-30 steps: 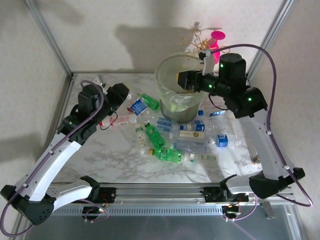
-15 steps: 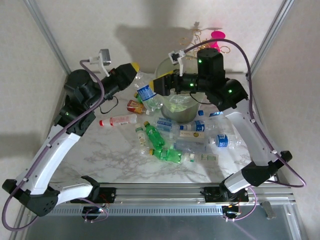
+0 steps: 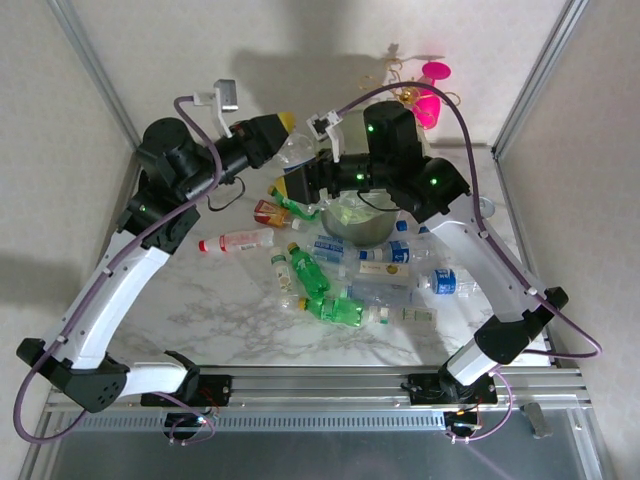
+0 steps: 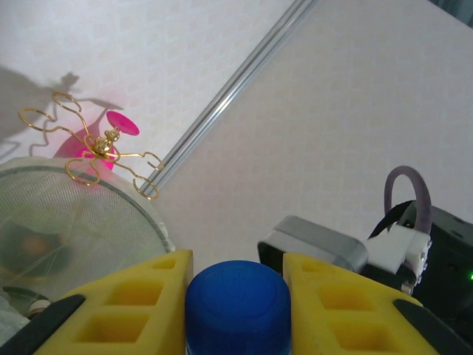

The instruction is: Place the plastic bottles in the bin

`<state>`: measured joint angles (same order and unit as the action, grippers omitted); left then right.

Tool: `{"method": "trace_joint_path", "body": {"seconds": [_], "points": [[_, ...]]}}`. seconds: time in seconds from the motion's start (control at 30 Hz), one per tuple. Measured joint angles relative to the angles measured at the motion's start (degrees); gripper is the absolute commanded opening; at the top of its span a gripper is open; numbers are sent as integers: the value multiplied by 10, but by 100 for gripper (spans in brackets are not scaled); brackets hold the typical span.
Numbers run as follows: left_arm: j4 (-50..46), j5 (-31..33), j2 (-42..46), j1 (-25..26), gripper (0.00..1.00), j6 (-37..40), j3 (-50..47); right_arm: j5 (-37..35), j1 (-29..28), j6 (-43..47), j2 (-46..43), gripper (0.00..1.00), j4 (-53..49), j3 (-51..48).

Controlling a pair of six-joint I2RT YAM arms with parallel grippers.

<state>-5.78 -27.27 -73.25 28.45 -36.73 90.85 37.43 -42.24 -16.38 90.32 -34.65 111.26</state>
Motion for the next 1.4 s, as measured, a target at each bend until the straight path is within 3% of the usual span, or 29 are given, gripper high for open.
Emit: {"method": "trace_joint_path", "body": {"seconds": [0.13, 0.3, 0.43, 0.5, 0.57, 0.63, 0.67, 0.8, 1.0, 1.17, 1.4], "points": [[-1, -5, 0, 4, 12, 12, 0, -6, 0, -3, 0, 68, 10, -2], [0, -6, 0, 8, 12, 23, 0, -17, 0, -3, 0, 53, 10, -2], [0, -3, 0, 9, 18, 27, 0, -19, 0, 0, 0, 46, 10, -2], [1, -1, 0, 10, 48, 31, 0, -21, 0, 2, -1, 46, 10, -2], [2, 2, 0, 11, 70, 38, 0, -33, -1, 2, -1, 46, 11, -2], [5, 10, 2, 12, 85, 44, 0, -49, 0, 1, -2, 46, 13, -4], [4, 23, 3, 12, 88, 50, 0, -56, 3, 0, -5, 46, 18, -10], [-44, 140, 7, 14, 93, 90, 34, -88, 27, -8, -17, 46, 23, -31], [-76, 295, 62, 11, 91, 134, 41, -167, 122, -34, -15, 42, 23, -40], [-87, 329, 94, 11, 90, 123, 3, -245, 180, -61, 31, 41, 9, -30], [-141, 339, 112, 11, 91, 128, -70, -300, 187, -79, 188, 38, -60, 51]]}}
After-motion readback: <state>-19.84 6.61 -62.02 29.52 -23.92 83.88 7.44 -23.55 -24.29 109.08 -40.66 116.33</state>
